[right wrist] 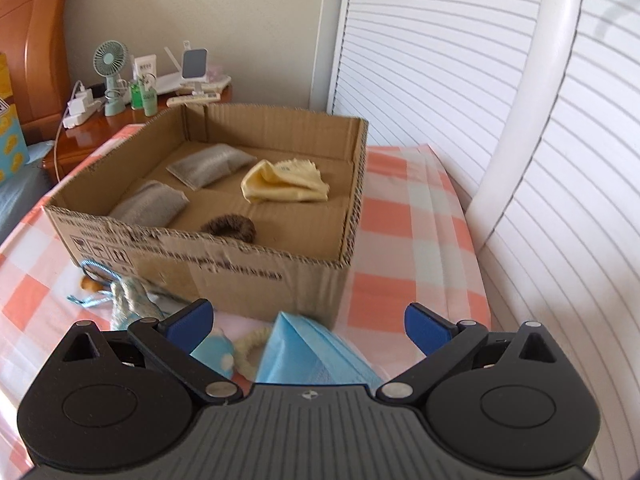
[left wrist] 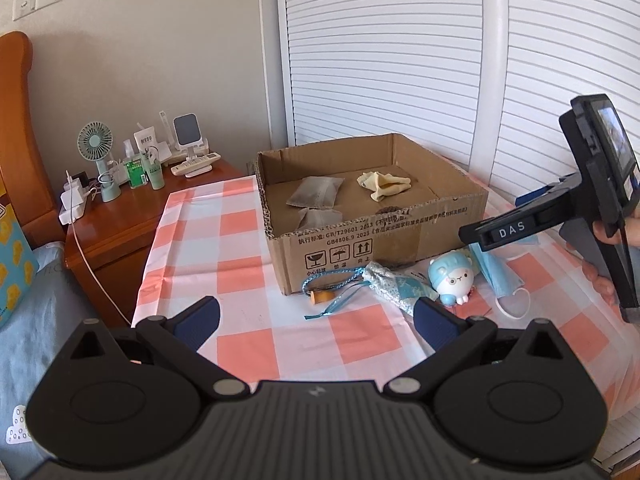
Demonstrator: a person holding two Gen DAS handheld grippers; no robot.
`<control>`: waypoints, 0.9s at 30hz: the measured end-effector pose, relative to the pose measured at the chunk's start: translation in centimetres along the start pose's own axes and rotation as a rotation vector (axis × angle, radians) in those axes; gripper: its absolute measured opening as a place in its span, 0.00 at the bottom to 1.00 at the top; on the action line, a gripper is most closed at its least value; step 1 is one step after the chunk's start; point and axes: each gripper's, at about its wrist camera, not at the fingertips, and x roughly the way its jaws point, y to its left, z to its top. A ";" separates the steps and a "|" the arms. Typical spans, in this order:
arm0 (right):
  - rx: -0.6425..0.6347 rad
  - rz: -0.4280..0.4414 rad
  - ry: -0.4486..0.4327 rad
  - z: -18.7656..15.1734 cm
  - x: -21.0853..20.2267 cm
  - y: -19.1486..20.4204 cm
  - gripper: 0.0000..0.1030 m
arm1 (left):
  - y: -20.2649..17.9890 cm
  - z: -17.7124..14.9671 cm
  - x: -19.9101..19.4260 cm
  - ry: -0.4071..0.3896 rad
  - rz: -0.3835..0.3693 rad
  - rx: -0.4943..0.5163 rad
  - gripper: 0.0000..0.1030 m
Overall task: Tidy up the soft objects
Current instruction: 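Move the right tool toward the blue face mask on the cloth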
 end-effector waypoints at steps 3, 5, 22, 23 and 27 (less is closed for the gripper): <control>0.018 -0.014 0.022 -0.9 0.7 -0.5 1.00 | -0.1 0.0 0.2 0.009 0.001 0.003 0.99; 0.032 -0.018 0.033 -1.5 1.0 -0.7 1.00 | -0.2 -0.1 0.4 0.015 0.000 0.005 0.99; 0.077 -0.085 0.085 -6.5 1.1 -3.4 1.00 | -1.8 -0.3 2.6 0.074 -0.017 0.036 0.99; 0.084 -0.077 0.085 -6.8 1.0 -3.5 1.00 | -1.9 -0.3 2.8 0.078 -0.018 0.037 0.99; 0.101 -0.068 0.088 -7.3 0.5 -3.5 1.00 | -2.2 -0.2 3.7 0.090 -0.021 0.043 0.99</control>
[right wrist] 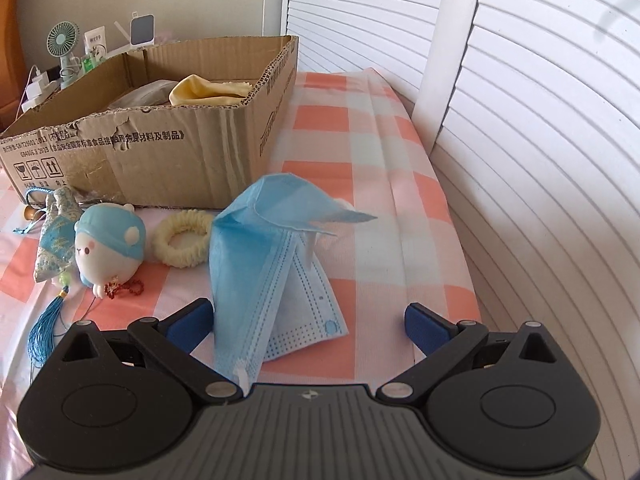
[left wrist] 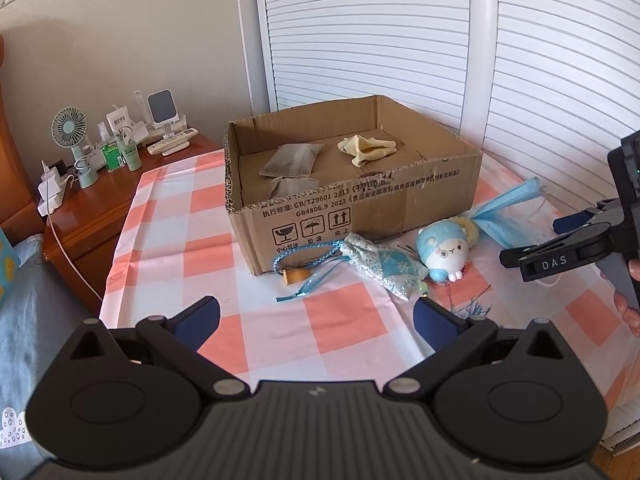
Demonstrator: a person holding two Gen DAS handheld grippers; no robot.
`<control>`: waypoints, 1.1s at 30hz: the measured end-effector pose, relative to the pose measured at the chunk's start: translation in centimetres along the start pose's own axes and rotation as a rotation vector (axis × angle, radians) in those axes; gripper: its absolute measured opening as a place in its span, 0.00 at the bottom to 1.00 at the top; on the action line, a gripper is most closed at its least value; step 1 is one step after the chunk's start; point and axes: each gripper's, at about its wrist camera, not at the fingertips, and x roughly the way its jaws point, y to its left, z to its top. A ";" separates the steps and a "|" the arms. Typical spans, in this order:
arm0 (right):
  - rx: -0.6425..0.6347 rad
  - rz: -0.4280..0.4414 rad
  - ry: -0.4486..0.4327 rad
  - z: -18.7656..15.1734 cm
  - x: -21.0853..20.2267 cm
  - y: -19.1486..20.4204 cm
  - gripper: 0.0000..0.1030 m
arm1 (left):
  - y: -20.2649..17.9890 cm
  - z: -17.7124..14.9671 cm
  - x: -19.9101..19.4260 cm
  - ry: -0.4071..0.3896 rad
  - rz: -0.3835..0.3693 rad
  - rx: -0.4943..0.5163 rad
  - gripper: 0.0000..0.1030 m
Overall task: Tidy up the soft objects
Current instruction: 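Move the right tool toward the blue face mask on the cloth, then grasp the blue embroidered pouch with the left tool while the right tool grasps the blue face mask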
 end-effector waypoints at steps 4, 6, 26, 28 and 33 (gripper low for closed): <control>0.003 0.015 0.002 -0.8 -0.7 0.4 1.00 | -0.1 0.6 1.5 0.010 0.002 -0.011 0.99; -0.001 0.023 -0.002 -1.2 -0.9 0.7 1.00 | -0.2 1.1 2.7 0.020 0.002 -0.017 0.99; 0.002 0.039 -0.028 -2.1 -1.5 1.0 1.00 | -3.2 2.9 10.3 0.103 0.103 -0.053 0.99; -0.001 0.042 -0.030 -2.2 -1.6 0.9 1.00 | -2.9 2.3 9.9 0.109 0.108 -0.031 0.99; 0.000 0.042 -0.034 -2.3 -1.6 0.9 1.00 | -1.5 0.3 8.4 0.129 0.127 0.004 0.99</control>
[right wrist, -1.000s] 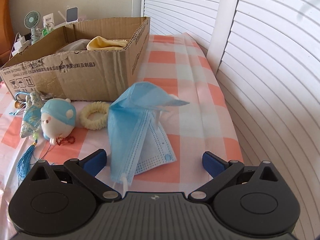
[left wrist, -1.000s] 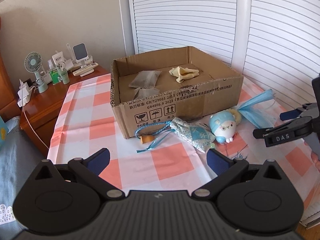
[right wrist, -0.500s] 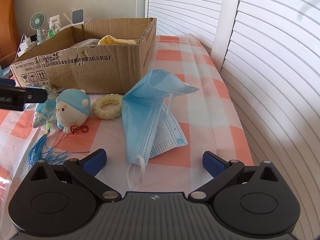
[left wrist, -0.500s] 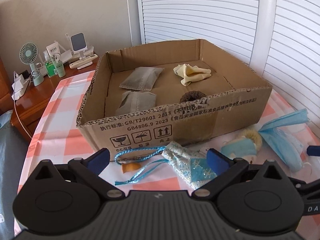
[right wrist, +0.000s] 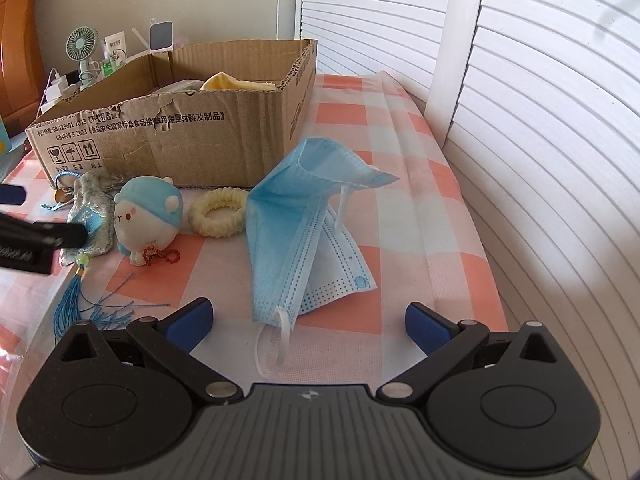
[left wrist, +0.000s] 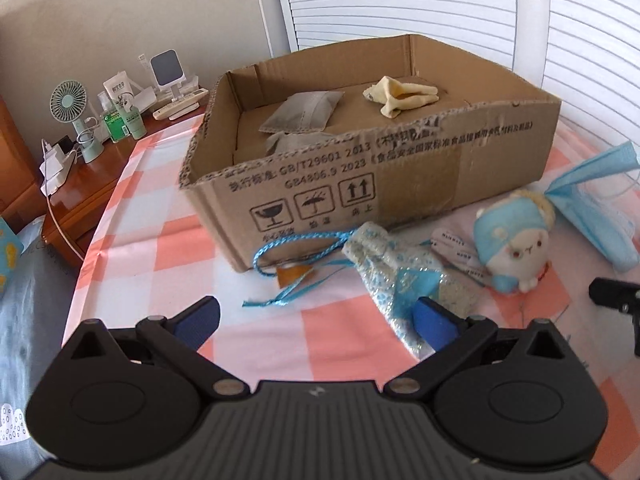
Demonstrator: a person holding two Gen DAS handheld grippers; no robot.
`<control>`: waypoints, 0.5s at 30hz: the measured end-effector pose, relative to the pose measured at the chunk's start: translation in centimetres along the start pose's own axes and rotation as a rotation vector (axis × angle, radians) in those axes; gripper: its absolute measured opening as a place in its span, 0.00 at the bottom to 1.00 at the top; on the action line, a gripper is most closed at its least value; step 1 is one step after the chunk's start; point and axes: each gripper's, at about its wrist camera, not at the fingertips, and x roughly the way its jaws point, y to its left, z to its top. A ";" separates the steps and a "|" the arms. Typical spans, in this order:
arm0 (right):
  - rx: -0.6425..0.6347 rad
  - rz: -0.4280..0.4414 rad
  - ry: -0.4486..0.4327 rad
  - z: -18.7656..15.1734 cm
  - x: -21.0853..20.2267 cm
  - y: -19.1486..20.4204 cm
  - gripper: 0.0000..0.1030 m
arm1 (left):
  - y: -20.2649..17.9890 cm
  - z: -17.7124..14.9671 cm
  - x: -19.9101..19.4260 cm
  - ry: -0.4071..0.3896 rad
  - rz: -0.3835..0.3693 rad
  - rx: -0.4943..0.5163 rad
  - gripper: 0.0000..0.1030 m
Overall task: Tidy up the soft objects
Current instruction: 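Grasp the blue embroidered pouch with the left tool while the right tool grasps the blue face mask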
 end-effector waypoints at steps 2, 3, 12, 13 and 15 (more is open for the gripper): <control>0.000 0.000 -0.004 -0.1 0.0 0.0 1.00 | 0.6 -0.6 -0.3 0.003 0.002 -0.002 1.00; 0.001 0.001 -0.007 -0.1 0.0 0.0 1.00 | 0.9 -0.8 -0.5 0.008 -0.003 -0.007 0.99; 0.005 -0.003 -0.015 -0.2 -0.1 0.0 1.00 | -0.4 1.0 -0.5 -0.046 -0.100 -0.051 0.99; 0.005 -0.004 -0.015 -0.2 -0.1 0.0 1.00 | -0.6 1.2 0.1 -0.039 -0.095 -0.059 0.99; 0.007 -0.007 -0.015 -0.2 -0.1 0.1 1.00 | -1.0 1.1 0.8 -0.025 -0.090 -0.060 0.99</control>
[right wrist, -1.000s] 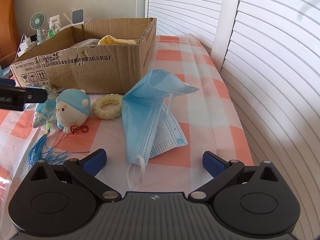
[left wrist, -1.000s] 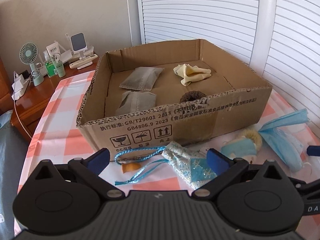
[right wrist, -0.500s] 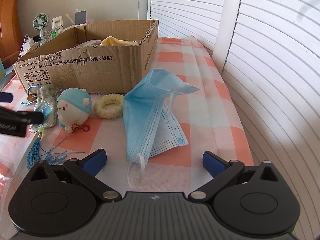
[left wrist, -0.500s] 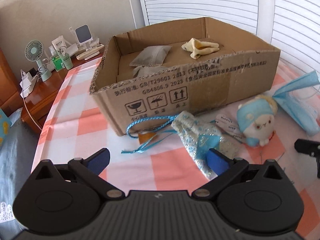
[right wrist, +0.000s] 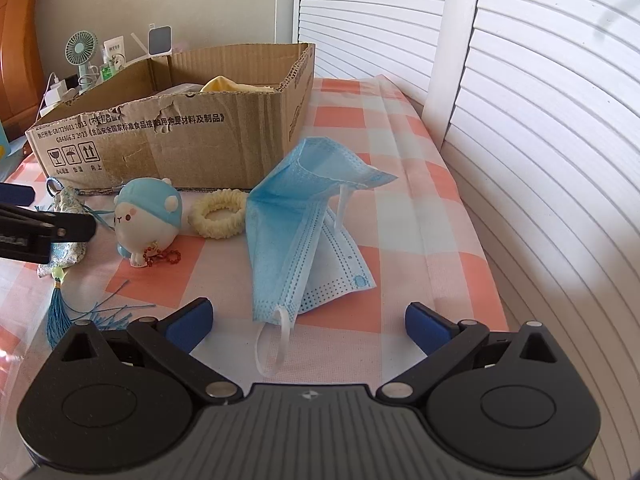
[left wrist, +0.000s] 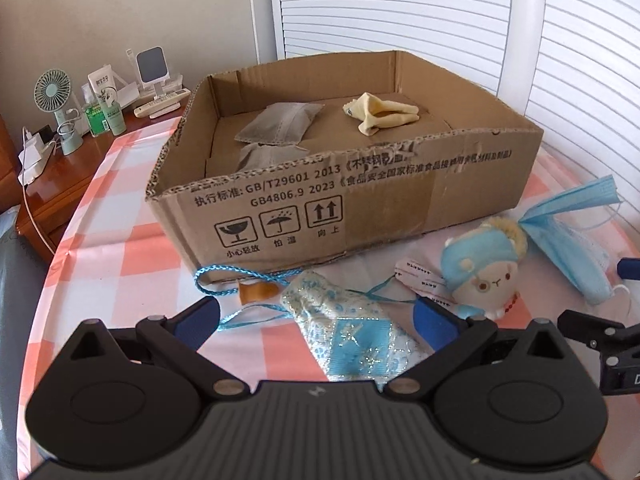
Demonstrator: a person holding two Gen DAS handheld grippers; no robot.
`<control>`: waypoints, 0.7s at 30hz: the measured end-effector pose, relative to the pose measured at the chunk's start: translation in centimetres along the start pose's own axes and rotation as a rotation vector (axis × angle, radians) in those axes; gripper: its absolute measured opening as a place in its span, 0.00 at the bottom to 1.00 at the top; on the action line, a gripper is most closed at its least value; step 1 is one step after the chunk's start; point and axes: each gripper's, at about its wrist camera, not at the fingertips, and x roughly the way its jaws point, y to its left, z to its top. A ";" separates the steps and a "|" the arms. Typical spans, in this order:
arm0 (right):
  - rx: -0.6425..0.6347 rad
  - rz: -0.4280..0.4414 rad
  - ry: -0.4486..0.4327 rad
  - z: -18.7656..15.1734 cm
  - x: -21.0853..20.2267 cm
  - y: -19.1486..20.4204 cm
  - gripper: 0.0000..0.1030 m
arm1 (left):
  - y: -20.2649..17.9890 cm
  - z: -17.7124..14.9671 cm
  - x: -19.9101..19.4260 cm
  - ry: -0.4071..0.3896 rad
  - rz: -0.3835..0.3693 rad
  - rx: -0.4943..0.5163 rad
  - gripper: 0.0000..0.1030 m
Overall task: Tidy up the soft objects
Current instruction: 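Grasp the blue embroidered pouch with the left tool while the right tool grasps the blue face mask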
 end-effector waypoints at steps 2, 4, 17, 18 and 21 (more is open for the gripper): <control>0.002 -0.003 -0.001 0.0 0.0 0.0 1.00 | 0.1 -0.6 0.2 0.018 0.015 0.012 0.99; 0.002 -0.003 -0.005 -0.1 0.0 0.0 1.00 | 0.8 -1.4 -0.5 0.011 0.005 0.013 1.00; 0.003 -0.002 -0.034 -0.6 -0.2 0.0 1.00 | 2.8 -3.5 -2.1 0.009 -0.034 -0.009 0.97; 0.002 -0.002 -0.035 -0.7 -0.3 0.0 1.00 | 2.5 -3.5 -2.0 0.004 -0.042 -0.010 0.95; 0.002 -0.003 -0.038 -0.7 -0.3 0.0 1.00 | 1.9 -3.3 -2.2 -0.017 -0.084 -0.013 0.76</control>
